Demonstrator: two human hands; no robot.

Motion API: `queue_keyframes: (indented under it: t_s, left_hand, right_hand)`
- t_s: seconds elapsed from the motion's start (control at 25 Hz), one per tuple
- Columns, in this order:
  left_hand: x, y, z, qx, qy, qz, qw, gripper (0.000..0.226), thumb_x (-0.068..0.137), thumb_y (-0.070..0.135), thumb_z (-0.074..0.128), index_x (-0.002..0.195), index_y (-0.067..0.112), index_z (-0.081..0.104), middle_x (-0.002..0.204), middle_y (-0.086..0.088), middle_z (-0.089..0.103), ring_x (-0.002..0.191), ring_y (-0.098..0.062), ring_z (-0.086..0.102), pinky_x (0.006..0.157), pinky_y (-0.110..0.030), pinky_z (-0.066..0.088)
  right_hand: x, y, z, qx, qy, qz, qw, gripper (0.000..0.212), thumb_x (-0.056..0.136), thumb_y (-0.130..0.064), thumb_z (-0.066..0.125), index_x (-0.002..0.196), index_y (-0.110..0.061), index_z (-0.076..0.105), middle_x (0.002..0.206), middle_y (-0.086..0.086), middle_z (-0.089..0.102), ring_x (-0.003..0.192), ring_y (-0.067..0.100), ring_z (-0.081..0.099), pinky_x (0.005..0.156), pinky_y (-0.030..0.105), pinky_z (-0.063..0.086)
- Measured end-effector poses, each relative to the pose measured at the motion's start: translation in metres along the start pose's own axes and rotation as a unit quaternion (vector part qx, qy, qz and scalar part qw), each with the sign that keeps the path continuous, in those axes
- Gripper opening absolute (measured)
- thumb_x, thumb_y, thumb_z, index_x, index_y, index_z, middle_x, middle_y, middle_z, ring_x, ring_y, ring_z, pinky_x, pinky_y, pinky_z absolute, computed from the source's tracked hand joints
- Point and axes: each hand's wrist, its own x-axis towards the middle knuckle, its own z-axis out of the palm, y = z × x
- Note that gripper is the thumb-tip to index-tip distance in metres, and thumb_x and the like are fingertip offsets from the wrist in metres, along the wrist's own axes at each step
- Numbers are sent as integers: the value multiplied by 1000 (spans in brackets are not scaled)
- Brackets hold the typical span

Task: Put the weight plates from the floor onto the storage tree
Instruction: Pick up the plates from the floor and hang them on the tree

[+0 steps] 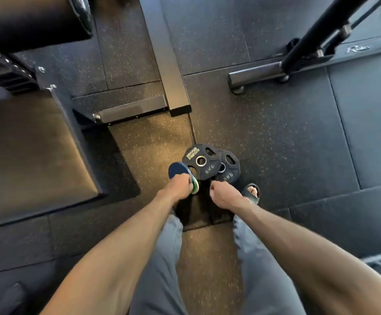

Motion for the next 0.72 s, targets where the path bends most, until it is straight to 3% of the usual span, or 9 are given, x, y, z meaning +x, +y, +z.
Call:
queue_keyframes:
  t_s: [0.16,0.24,0.28,0.36,0.44,0.56,0.64,0.72]
  left_hand:
    - [113,-5,38,-165,23,-109,980,29,98,21,48,115,4,64,118,-20,67,110,-38,62,88,-42,51]
    - [174,-3,59,-241,28,-150,958,26,97,19,48,109,4,66,108,-18,69,102,-36,65,87,-42,53]
    - [201,-2,70,-313,27,-185,931,25,97,17,47,107,2,65,99,-19,70,90,-35,68,81,-43,55]
    - [248,0,96,-480,0,-276,832,26,100,14,41,115,-2,54,94,-24,67,75,-33,68,72,-45,57]
    - [289,0,137,-583,-44,-352,731,35,103,19,35,129,-3,43,117,-30,62,100,-39,67,83,-49,54]
    - [337,-5,202,-632,-51,-396,665,52,102,36,38,144,5,37,146,-20,46,132,-37,48,108,-48,43]
    - [372,-15,243,-640,-11,-420,643,57,100,44,40,144,8,41,148,-16,46,133,-35,48,108,-46,44]
    - [383,-12,243,-675,46,-449,583,64,99,47,43,149,8,32,152,-15,40,135,-36,45,112,-48,39]
  right_hand:
    - [113,50,7,-22,-2,3,1000,24,98,-21,42,109,-5,56,114,22,65,106,42,62,85,43,49]
    - [178,75,13,-34,9,6,999,23,98,-20,43,112,-5,53,115,22,65,106,42,62,83,43,50]
    - [207,84,15,-39,18,8,999,23,98,-20,43,114,-5,52,115,22,64,106,42,62,82,43,50]
    - [266,100,23,-55,39,9,998,29,98,-19,44,122,-3,48,118,23,63,107,42,62,81,42,50]
    - [321,116,34,-76,55,25,995,38,99,-19,44,133,-3,41,124,24,58,113,42,59,84,43,49]
    - [387,133,51,-112,92,50,988,52,97,-25,50,142,-4,32,134,24,46,122,40,48,91,45,47]
    - [429,143,63,-134,113,46,984,55,96,-30,53,141,-4,33,134,23,43,123,39,45,92,47,47]
    - [460,150,76,-146,122,39,981,52,94,-31,55,136,-4,38,133,23,43,124,39,44,94,49,47]
